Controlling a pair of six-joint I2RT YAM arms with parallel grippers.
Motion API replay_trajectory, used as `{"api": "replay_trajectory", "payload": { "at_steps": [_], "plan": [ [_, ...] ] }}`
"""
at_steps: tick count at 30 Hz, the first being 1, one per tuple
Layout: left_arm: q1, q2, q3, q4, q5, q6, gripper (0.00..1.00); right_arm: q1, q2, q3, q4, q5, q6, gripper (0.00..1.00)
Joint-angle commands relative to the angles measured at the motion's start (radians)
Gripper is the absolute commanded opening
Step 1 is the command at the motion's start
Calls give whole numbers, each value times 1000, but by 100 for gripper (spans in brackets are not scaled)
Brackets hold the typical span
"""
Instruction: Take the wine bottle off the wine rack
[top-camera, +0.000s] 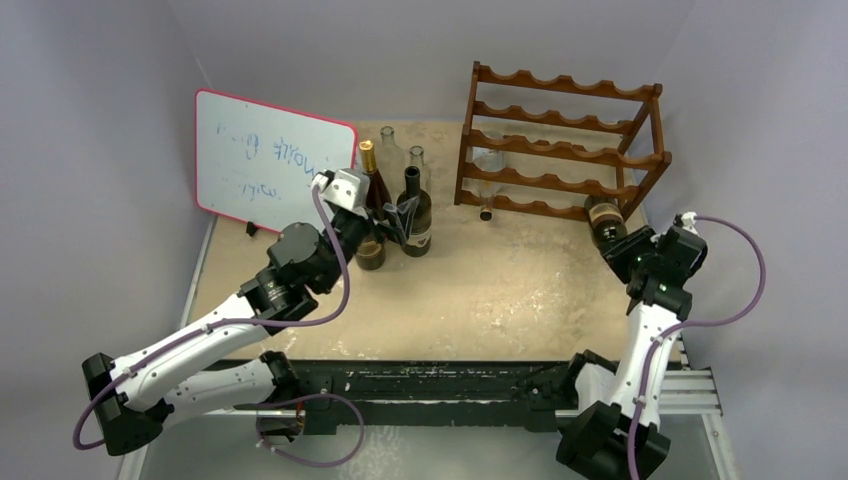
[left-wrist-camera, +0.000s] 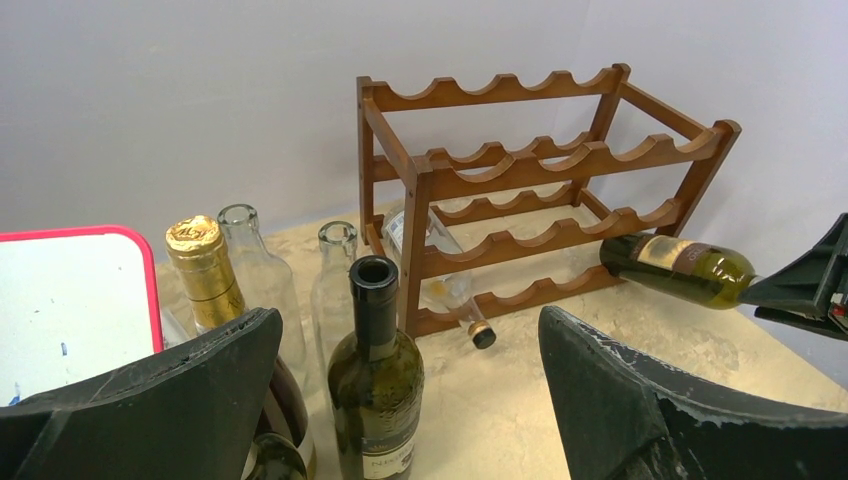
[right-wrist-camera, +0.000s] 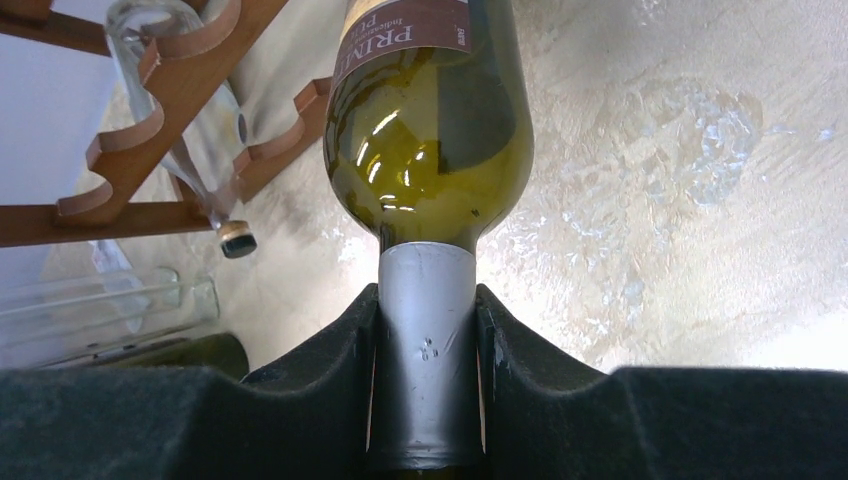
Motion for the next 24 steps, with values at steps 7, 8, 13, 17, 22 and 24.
{"api": "replay_trajectory", "payload": {
  "at_steps": [7, 8, 13, 17, 22, 24],
  "plan": [
    [3, 18, 10, 36, 7, 11, 100, 156, 35, 180, -205, 47, -43, 0],
    [3, 21, 8, 36, 8, 11, 100, 162, 35, 189, -222, 53, -48, 0],
    [3, 34, 10, 36, 16, 4, 100, 190, 35, 225, -293, 54, -64, 0],
    [3, 41, 10, 36, 19, 3, 100, 201, 39, 251, -337, 33, -65, 0],
    [3, 39, 13, 33, 13, 10, 100, 207, 40, 269, -362, 41, -104, 0],
    [4, 38, 11, 33, 10, 12, 100, 208, 41, 259, -353, 25, -119, 0]
  ]
}}
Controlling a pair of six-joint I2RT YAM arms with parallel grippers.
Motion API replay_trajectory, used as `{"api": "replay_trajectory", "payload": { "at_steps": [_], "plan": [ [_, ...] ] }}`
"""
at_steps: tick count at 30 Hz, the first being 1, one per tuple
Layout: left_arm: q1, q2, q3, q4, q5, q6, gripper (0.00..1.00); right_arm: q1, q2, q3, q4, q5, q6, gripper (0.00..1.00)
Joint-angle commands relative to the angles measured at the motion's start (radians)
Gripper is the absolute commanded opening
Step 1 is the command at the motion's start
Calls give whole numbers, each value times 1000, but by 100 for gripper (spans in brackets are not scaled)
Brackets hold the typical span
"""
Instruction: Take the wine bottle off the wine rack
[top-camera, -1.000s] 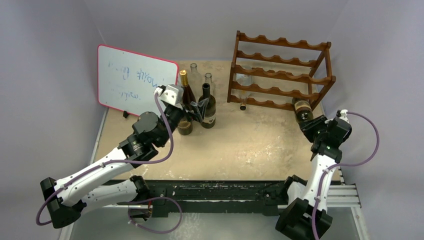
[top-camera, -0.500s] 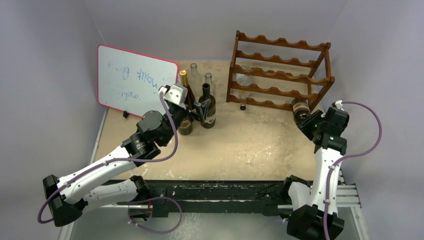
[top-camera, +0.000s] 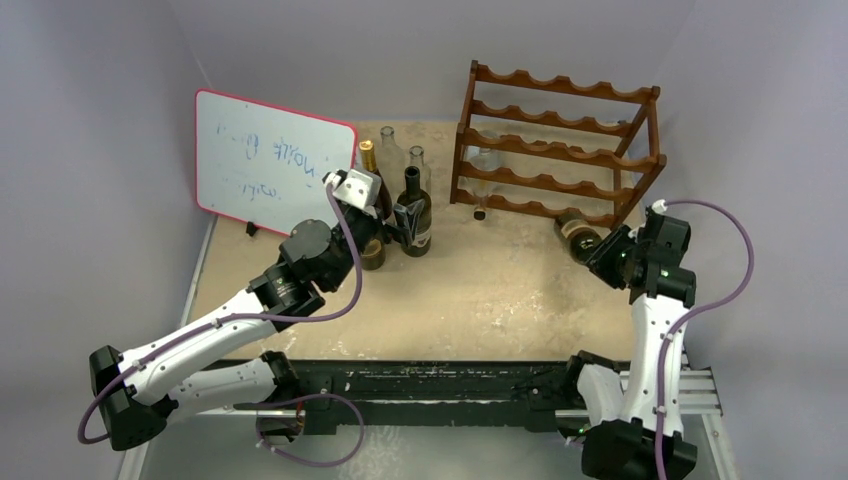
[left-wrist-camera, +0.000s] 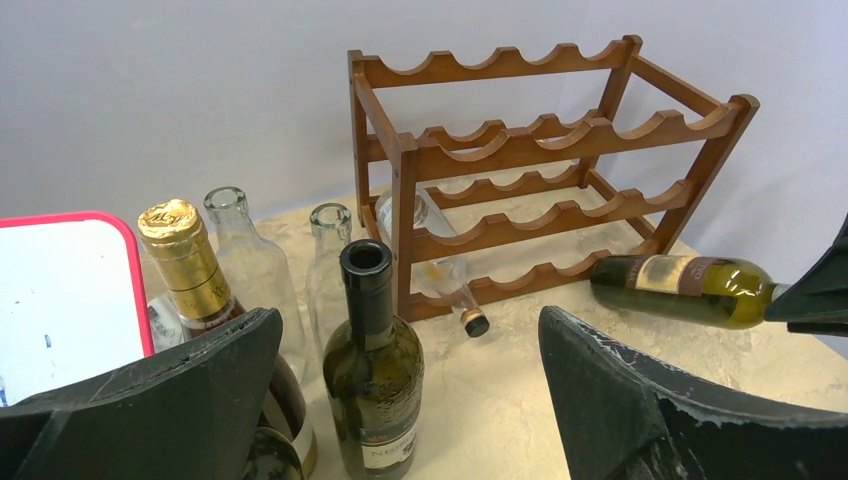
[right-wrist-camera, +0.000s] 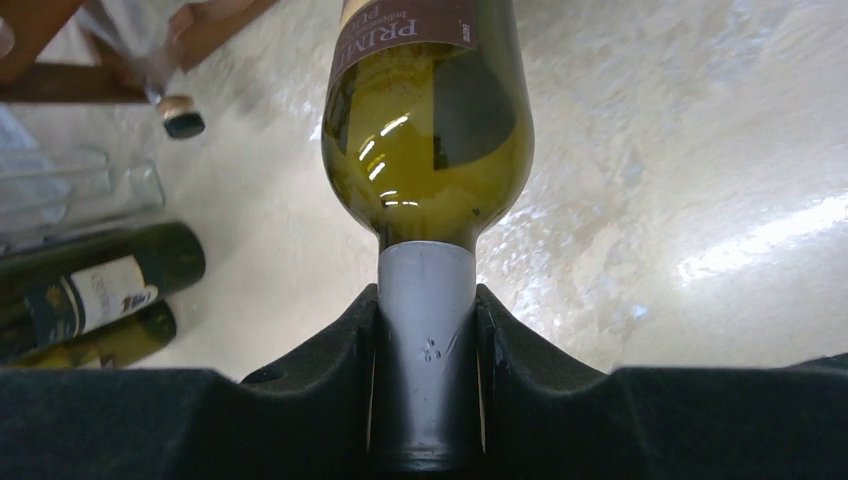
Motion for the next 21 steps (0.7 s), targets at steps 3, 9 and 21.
{"api": "replay_trajectory", "payload": {
  "at_steps": [3, 9, 21],
  "plan": [
    [4, -6, 13, 35, 7, 14, 100, 23, 1, 34, 44, -146, -81, 0],
    [4, -7, 15, 31, 17, 18, 100, 72, 38, 88, 5, -150, -152, 0],
    [3, 11, 17, 18, 45, 45, 100, 291, 186, 263, -102, -194, -233, 0]
  ]
}}
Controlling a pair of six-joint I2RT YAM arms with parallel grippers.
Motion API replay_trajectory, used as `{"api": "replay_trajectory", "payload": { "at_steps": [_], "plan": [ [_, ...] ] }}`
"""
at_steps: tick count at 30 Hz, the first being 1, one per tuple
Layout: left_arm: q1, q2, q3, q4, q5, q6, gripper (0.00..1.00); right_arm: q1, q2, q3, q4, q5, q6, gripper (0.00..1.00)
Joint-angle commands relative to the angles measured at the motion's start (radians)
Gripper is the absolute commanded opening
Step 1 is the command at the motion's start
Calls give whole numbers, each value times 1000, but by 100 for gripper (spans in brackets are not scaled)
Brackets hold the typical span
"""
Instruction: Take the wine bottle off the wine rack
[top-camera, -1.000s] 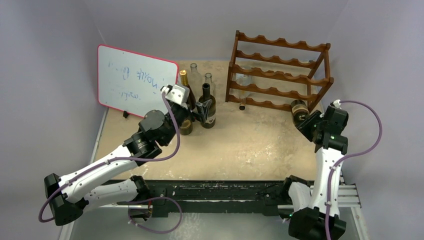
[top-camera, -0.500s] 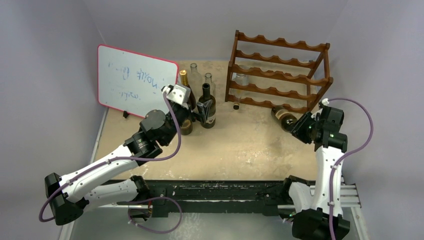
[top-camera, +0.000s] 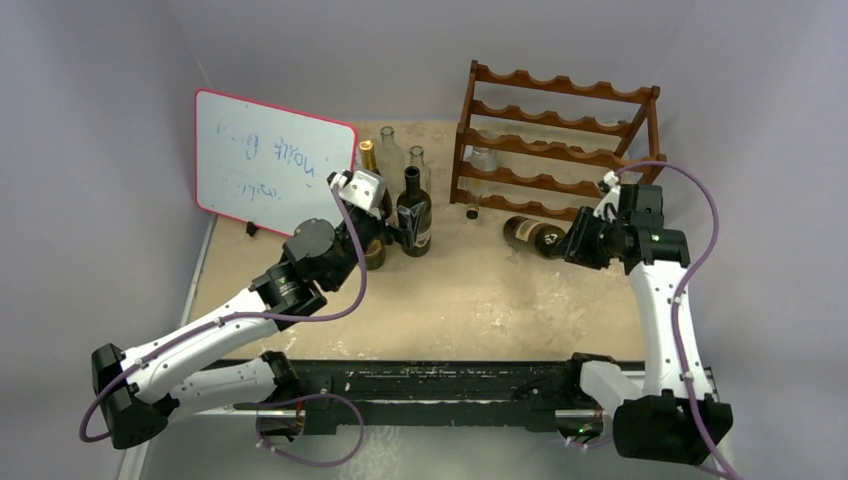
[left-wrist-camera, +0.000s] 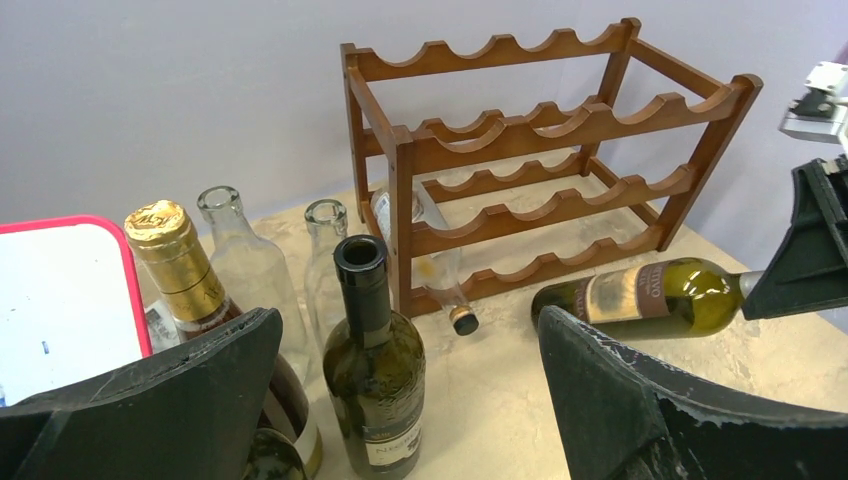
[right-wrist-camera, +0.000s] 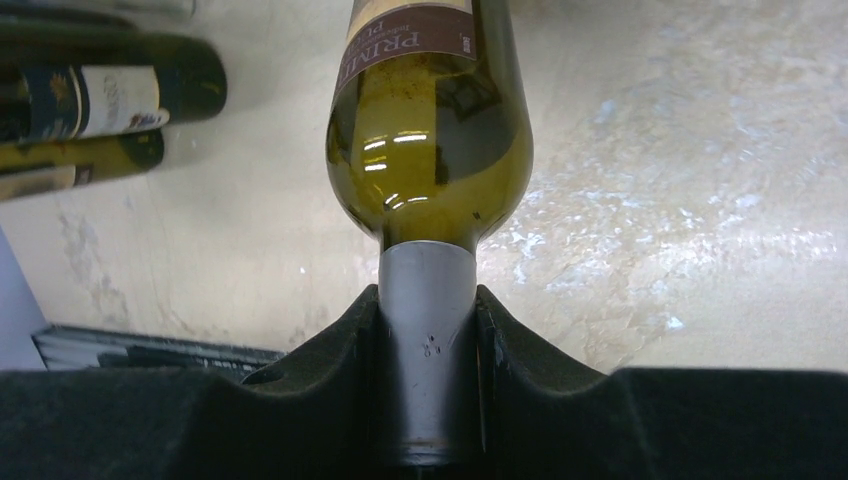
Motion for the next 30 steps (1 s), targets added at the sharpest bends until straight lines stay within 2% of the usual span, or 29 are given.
{"api": "replay_trajectory", "payload": {
  "at_steps": [1, 6, 12, 15, 21, 27, 30],
  "plan": [
    [3, 3, 17, 19, 44, 25, 100, 127, 38, 129, -21, -51, -55, 0],
    [3, 30, 22, 13, 115, 31, 100, 265, 73, 196, -60, -4, -62, 0],
    [-6, 89, 58, -31, 342, 50, 100, 390, 108, 259, -83, -9, -78, 0],
    [-41, 153, 97, -59, 398, 43, 100, 439, 129, 284, -84, -13, -88, 0],
    [-206, 305, 195, -139, 224, 89, 100, 510, 169, 337, -65, -20, -107, 0],
    [-211, 370, 198, -91, 214, 66, 100, 556, 208, 387, -37, -38, -128, 0],
    [-211, 410, 202, -99, 155, 71, 100, 585, 234, 402, -22, -49, -135, 0]
  ]
}}
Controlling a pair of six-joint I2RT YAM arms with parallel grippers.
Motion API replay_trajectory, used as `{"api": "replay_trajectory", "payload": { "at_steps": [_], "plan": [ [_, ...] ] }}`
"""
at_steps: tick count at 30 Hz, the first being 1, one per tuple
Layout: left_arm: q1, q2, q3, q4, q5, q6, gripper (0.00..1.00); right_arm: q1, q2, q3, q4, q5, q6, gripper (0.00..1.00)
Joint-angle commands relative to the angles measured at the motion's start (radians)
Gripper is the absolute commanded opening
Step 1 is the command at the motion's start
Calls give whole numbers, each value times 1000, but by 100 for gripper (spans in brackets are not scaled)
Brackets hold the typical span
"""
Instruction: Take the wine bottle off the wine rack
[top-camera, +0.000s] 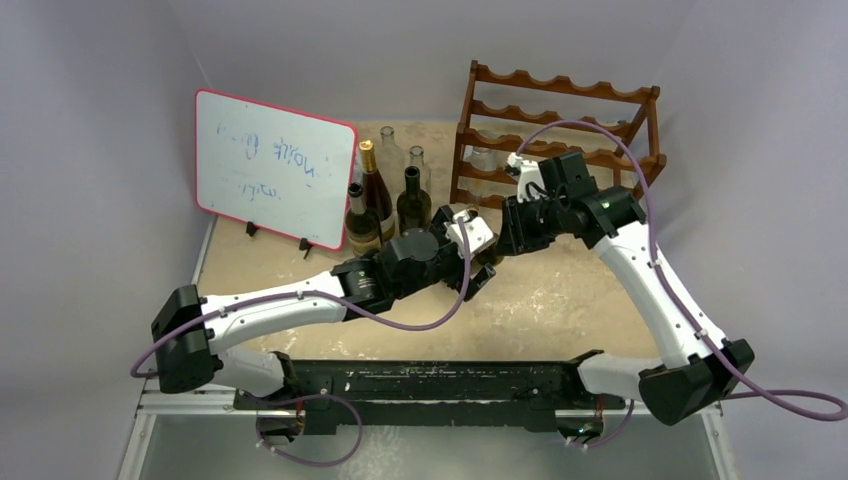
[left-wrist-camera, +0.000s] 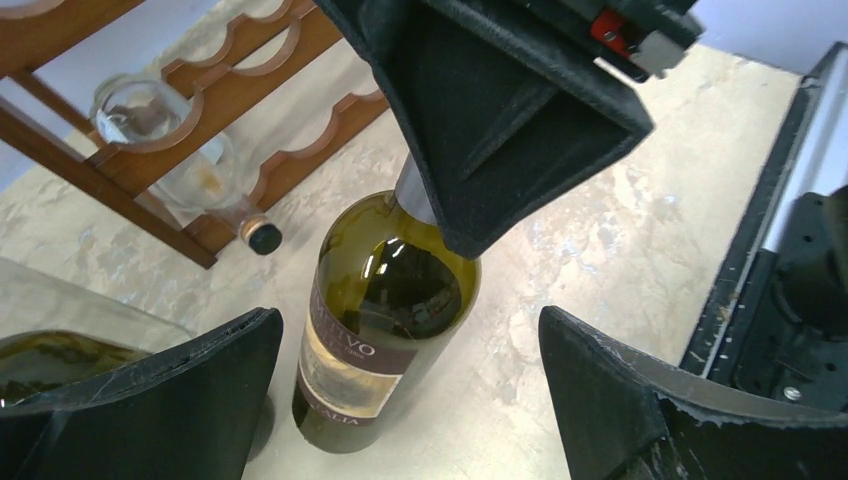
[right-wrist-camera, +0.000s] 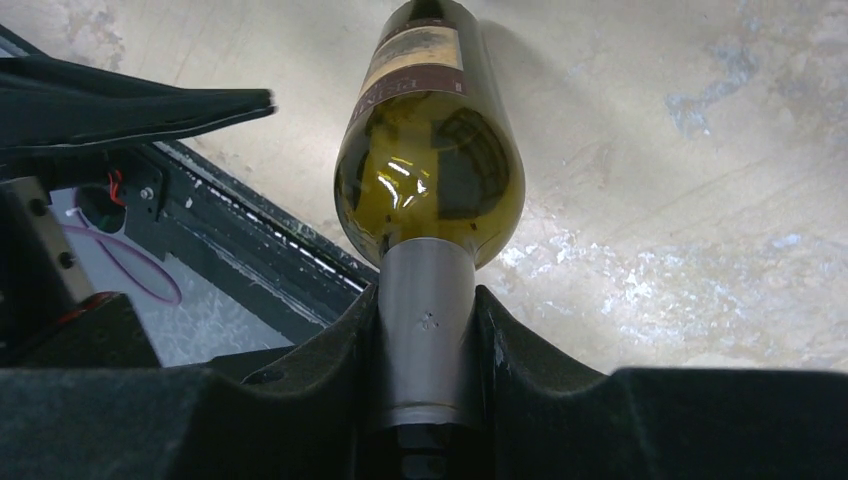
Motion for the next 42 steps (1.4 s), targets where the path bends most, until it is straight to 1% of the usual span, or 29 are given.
{"api": "replay_trajectory", "payload": {
  "at_steps": [1, 6, 11, 14, 17, 18, 20, 23, 24, 25, 29, 31, 33, 35, 38, 40, 42],
  "plan": [
    [3, 39, 50, 28, -94, 19, 100, 42, 17, 83, 95, -66, -26, 0],
    [4, 98, 69, -29, -159, 25, 100, 94, 40, 95, 94, -54, -30, 0],
    [3, 109, 42, 1, -196, 19, 100, 126, 40, 95, 93, -64, -33, 0],
    [3, 118, 38, -1, -226, 22, 95, 141, 39, 99, 94, -69, -35, 0],
    [4, 126, 31, -4, -227, 17, 89, 159, 41, 108, 94, -71, -38, 0],
    [3, 131, 32, -8, -230, 15, 89, 164, 42, 110, 92, -67, -39, 0],
    [4, 139, 30, -18, -241, 3, 99, 170, 38, 111, 93, -59, -40, 0],
    [4, 138, 17, -23, -240, -10, 100, 175, 25, 103, 102, -67, -43, 0],
    [3, 135, 12, -23, -240, -16, 99, 177, 22, 98, 104, -75, -43, 0],
    [3, 133, 7, -23, -242, -27, 93, 178, 18, 94, 106, -84, -46, 0],
    [4, 118, -27, -3, -233, -71, 65, 179, 11, 67, 127, -128, -56, 0],
    [4, 107, -54, 24, -226, -91, 55, 180, 16, 53, 137, -141, -63, 2],
    [3, 99, -76, 46, -222, -109, 49, 180, 28, 49, 144, -146, -70, 9],
    [4, 89, -90, 54, -223, -113, 43, 179, 34, 53, 153, -144, -72, 19],
    [4, 70, -110, 56, -231, -114, 36, 180, 35, 58, 180, -149, -66, 33],
    [3, 51, -127, 63, -234, -117, 23, 178, 38, 58, 196, -162, -61, 38],
    [3, 30, -151, 80, -251, -128, 6, 180, 40, 57, 208, -181, -61, 43]
  ]
}}
